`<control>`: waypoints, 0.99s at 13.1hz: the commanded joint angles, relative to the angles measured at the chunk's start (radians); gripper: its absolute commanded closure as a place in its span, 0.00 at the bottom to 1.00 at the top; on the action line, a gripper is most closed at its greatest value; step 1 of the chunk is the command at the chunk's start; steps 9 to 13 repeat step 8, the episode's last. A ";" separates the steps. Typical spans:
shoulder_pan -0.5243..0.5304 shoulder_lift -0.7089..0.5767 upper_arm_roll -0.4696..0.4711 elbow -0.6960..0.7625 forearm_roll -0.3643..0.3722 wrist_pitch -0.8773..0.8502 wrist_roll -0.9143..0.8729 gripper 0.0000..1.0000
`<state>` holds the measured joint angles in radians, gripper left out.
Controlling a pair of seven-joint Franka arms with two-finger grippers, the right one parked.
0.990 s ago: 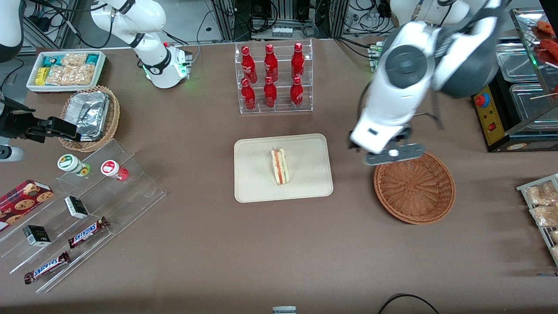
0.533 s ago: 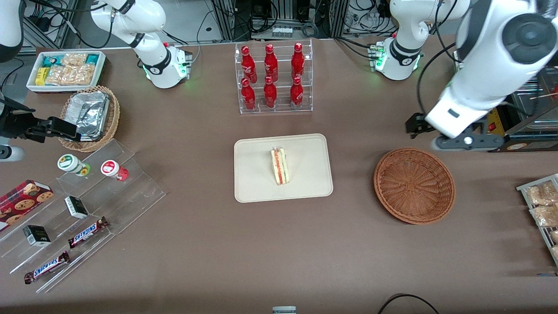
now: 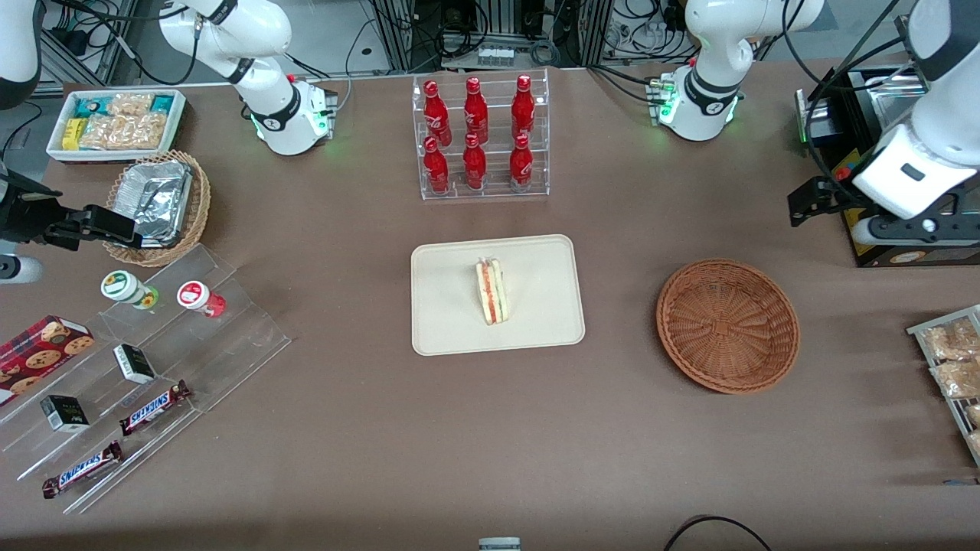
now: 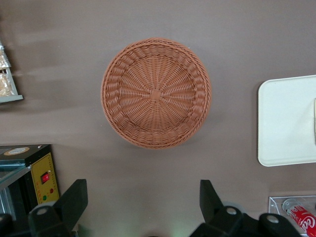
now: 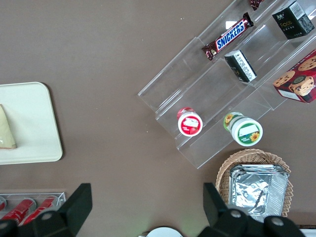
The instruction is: Place sandwich from basket to tray
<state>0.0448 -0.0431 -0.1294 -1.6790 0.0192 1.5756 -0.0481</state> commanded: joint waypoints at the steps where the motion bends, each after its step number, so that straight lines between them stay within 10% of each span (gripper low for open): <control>1: -0.063 0.005 0.060 0.028 -0.007 -0.009 0.017 0.00; 13: -0.088 0.002 0.129 0.065 -0.008 -0.031 0.019 0.00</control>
